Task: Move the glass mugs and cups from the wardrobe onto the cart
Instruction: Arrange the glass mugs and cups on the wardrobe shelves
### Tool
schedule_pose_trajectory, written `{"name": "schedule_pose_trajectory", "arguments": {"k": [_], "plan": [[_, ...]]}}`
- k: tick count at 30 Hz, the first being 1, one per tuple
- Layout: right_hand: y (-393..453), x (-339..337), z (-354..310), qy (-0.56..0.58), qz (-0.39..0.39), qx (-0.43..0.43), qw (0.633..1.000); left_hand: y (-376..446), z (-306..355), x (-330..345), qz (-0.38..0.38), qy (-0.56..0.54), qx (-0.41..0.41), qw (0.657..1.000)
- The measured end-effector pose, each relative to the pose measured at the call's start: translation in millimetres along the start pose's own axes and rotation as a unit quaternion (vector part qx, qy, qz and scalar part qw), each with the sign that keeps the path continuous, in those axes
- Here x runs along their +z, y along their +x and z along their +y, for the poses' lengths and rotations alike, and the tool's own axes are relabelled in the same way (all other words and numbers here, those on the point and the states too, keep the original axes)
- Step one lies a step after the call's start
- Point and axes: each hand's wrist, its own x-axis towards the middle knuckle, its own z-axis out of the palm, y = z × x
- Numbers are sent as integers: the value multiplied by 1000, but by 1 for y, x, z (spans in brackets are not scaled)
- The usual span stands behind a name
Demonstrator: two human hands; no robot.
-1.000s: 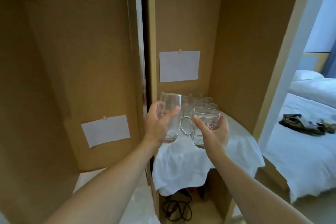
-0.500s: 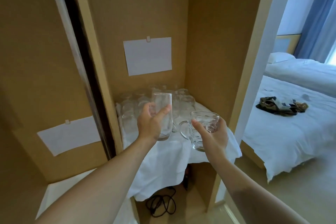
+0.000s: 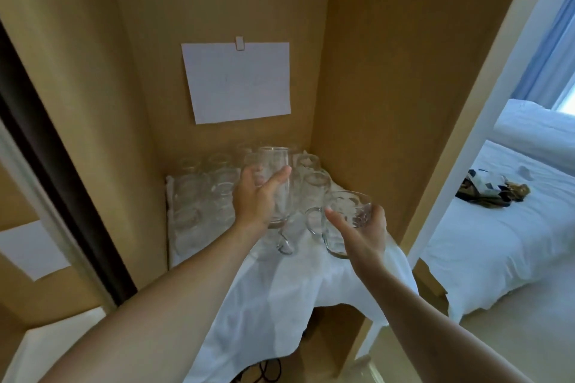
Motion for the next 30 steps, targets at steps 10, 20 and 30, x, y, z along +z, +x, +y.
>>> {"name": "schedule_pose_trajectory", "arguments": {"k": [10, 20, 30], "plan": [[33, 25, 40, -19, -93, 29, 995, 36, -18, 2, 43, 24, -17, 999], [71, 21, 66, -10, -250, -2, 968, 37, -16, 24, 100, 47, -5, 994], [83, 14, 92, 16, -331, -6, 944, 7, -32, 50, 150, 71, -22, 986]]}}
